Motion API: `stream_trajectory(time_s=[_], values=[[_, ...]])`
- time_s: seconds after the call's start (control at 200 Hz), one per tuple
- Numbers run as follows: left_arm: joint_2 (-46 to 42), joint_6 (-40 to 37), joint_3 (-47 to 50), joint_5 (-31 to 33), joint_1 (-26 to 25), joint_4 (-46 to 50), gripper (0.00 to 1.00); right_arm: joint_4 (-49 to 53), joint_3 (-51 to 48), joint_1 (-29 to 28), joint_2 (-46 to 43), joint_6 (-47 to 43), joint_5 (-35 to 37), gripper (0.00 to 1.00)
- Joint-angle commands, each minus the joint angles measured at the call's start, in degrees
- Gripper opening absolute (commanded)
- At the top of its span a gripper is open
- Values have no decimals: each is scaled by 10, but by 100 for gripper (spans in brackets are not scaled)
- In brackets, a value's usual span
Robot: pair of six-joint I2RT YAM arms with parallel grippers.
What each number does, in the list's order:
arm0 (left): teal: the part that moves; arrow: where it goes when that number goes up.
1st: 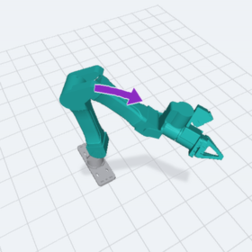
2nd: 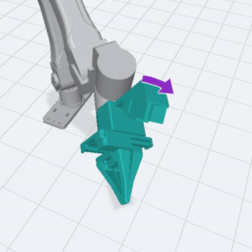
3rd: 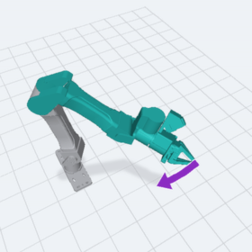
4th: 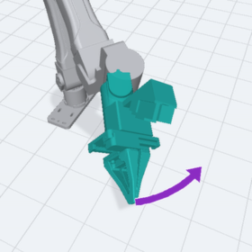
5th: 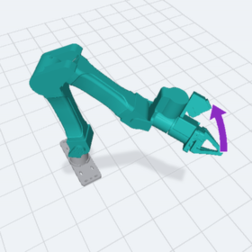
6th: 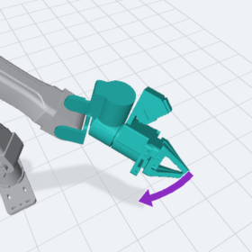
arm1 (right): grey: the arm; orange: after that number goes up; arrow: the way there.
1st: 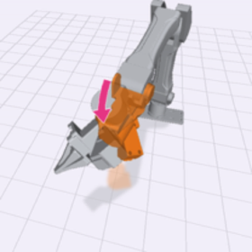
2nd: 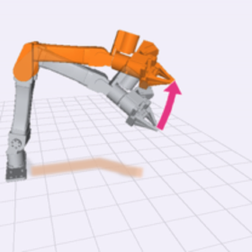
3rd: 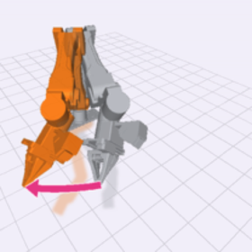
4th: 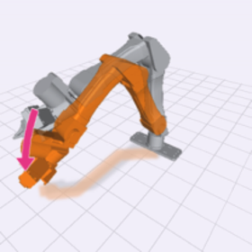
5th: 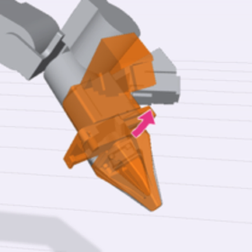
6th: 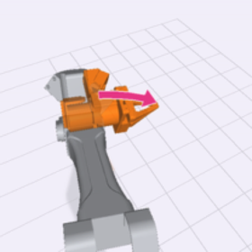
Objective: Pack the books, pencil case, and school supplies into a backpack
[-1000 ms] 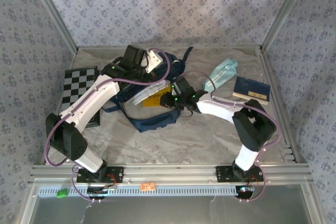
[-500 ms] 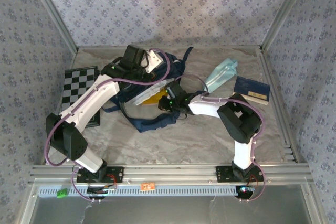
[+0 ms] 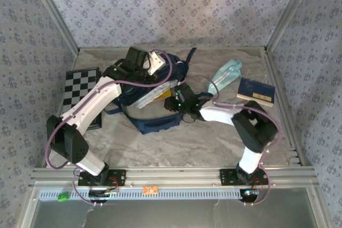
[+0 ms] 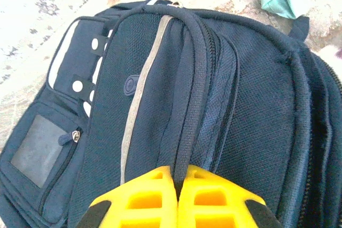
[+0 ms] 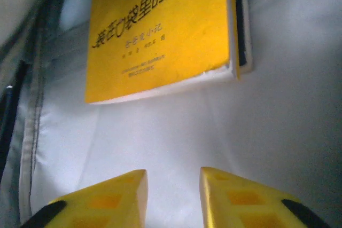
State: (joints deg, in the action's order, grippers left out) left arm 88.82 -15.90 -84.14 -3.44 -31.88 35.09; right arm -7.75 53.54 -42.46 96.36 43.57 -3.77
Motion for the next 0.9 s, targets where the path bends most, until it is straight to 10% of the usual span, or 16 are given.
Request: stream_trajectory(time_s=[0.0, 0.21, 0.44, 0.895], values=[[-28, 34, 23, -26, -1, -50, 0, 91, -34, 6, -102, -23, 57, 42], [-20, 86, 95, -37, -26, -78, 0, 277, -62, 64, -232, -21, 99, 56], [-14, 163, 158, -45, -63, -111, 35, 357, -79, 230, -307, -65, 54, 66], [-23, 445, 197, -47, -129, -272, 50, 323, 14, 509, -151, -131, 24, 78]])
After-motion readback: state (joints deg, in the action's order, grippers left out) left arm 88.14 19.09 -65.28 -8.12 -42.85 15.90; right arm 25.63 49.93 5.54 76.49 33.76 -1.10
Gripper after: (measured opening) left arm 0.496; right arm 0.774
